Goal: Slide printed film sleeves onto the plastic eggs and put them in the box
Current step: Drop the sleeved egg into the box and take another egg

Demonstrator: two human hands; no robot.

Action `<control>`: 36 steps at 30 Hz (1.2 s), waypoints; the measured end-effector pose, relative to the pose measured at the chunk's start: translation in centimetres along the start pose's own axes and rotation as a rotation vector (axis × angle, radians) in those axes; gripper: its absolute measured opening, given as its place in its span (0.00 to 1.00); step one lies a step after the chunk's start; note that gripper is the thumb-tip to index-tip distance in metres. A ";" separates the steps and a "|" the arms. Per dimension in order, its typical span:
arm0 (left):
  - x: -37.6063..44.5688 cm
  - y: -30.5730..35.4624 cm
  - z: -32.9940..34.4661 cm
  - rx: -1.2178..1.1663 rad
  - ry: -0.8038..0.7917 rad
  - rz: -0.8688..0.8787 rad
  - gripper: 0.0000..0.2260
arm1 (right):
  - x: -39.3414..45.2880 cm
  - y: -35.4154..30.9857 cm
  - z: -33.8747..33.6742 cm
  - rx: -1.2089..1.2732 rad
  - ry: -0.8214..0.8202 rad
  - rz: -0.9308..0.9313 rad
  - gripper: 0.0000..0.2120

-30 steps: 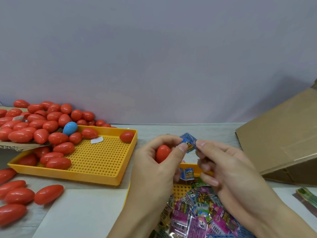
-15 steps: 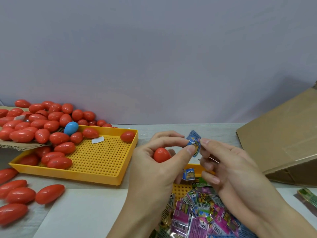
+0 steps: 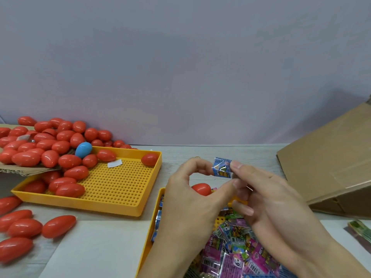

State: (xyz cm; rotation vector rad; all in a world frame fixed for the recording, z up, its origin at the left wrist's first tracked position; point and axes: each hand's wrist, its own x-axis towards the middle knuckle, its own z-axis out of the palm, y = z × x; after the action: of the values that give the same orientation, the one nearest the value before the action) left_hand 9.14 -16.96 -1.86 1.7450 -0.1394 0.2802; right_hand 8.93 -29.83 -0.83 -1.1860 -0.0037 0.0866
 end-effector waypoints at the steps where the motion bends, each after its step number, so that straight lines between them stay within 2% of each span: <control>1: 0.0 0.0 0.1 0.017 0.016 0.006 0.19 | 0.0 0.1 0.0 -0.023 -0.005 -0.003 0.08; 3: 0.0 0.0 0.2 0.039 0.054 0.032 0.17 | 0.1 0.2 0.0 -0.060 -0.004 -0.011 0.09; 8: 0.0 0.0 0.5 0.078 0.129 0.094 0.06 | 0.2 0.5 -0.2 -0.095 0.021 -0.041 0.07; 13: -0.1 0.1 0.4 0.140 0.183 0.208 0.12 | 0.4 1.0 0.3 -0.090 0.021 -0.038 0.08; 17: -0.1 0.0 0.4 0.154 0.231 0.258 0.10 | 0.7 1.7 0.1 -0.047 0.021 -0.004 0.08; 20: -0.1 -0.1 0.4 0.204 0.230 0.278 0.09 | 1.0 1.7 -0.3 -0.022 0.083 -0.001 0.11; 24: -0.1 -0.4 0.3 0.324 0.174 0.304 0.10 | 0.8 1.3 -0.8 -0.234 0.172 -0.195 0.11; 28: -0.2 -0.2 0.3 0.457 0.176 0.354 0.14 | 0.2 1.0 -0.5 -0.444 0.082 -0.352 0.12; 34: -0.7 0.3 0.4 0.445 0.172 0.287 0.20 | 0.0 1.1 -0.2 -0.569 0.065 -0.412 0.07; 36: -0.7 0.5 0.4 0.419 0.188 0.266 0.20 | 0.0 1.0 -0.3 -0.575 0.065 -0.424 0.02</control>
State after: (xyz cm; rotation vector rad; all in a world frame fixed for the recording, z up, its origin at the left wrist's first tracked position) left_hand 8.38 -17.45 -1.62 2.1030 -0.1860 0.7064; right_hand 8.90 -29.77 -1.89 -1.7360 -0.2356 -0.3480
